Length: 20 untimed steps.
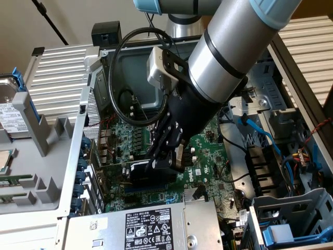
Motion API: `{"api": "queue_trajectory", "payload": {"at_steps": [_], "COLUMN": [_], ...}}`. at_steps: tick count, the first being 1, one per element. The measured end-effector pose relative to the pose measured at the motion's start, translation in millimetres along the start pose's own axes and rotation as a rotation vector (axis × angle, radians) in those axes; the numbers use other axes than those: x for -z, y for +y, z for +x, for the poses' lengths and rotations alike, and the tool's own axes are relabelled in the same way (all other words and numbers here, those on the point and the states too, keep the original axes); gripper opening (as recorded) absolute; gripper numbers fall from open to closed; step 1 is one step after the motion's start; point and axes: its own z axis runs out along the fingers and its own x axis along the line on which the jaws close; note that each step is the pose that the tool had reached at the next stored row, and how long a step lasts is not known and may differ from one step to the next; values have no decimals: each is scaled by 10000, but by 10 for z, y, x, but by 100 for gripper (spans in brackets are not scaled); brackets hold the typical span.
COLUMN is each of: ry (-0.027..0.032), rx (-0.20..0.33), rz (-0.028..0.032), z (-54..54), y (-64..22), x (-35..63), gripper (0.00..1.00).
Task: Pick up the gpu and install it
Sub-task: 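Insert the gpu into the slot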
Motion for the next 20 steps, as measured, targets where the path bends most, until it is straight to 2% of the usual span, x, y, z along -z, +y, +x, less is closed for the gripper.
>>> {"api": "queue_trajectory", "payload": {"at_steps": [10,20], "ry": [11,-18], "rx": [-12,-52], "rz": [1,1], "z": [0,0], "y": [0,0], "x": [0,0], "gripper": [26,26]}}
